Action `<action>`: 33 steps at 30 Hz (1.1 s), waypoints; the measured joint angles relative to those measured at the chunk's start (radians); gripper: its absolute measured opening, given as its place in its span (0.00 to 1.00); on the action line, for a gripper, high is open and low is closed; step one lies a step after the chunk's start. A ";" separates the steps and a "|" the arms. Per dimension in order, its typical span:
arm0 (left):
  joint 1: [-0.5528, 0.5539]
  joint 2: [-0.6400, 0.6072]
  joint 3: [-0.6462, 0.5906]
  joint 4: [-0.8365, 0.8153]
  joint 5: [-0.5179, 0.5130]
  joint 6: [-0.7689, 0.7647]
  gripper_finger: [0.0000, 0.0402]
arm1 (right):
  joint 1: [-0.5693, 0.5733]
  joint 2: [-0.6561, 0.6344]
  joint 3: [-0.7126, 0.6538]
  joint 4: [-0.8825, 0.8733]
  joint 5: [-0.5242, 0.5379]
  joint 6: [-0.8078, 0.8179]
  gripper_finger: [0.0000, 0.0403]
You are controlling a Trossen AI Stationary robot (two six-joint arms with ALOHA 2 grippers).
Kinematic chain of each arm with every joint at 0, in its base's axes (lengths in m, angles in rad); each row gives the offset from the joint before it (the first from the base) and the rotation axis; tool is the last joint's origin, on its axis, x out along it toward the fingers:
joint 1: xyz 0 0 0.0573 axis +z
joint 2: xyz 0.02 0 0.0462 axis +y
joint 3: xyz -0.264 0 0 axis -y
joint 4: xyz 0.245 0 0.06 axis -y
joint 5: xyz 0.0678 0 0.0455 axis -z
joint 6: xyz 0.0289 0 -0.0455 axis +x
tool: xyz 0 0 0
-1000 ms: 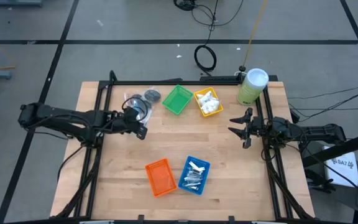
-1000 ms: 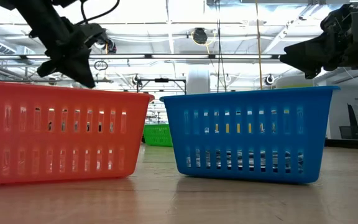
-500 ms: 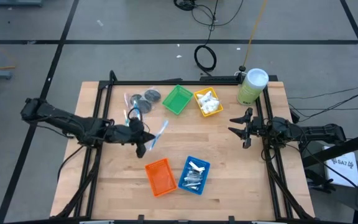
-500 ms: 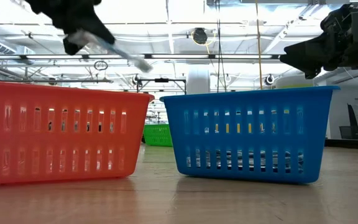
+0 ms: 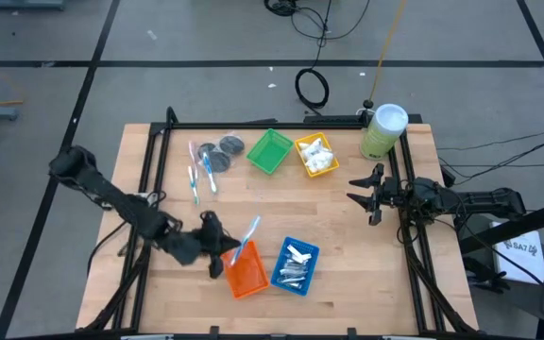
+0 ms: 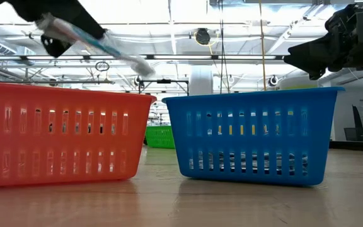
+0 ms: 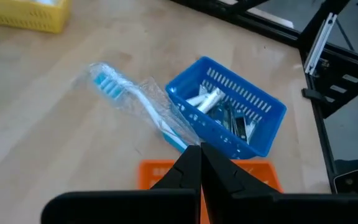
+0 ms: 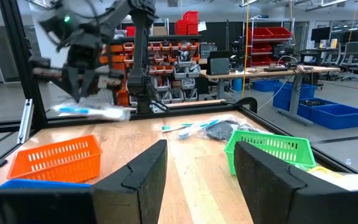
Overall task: Pick & Place Travel size toiletries
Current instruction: Put the blue toothbrush into the orange bin
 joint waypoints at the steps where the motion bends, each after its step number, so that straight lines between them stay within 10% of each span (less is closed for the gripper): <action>1: -0.014 0.032 0.000 0.029 -0.015 -0.008 0.00 | 0.000 0.000 0.000 0.000 0.000 0.000 0.43; 21: -0.112 0.321 0.000 0.294 -0.107 -0.158 0.01 | 0.000 0.000 0.000 0.000 0.000 0.000 0.44; 33: -0.088 0.321 0.000 0.194 -0.104 -0.263 0.26 | 0.000 0.000 0.000 0.000 0.000 0.000 0.44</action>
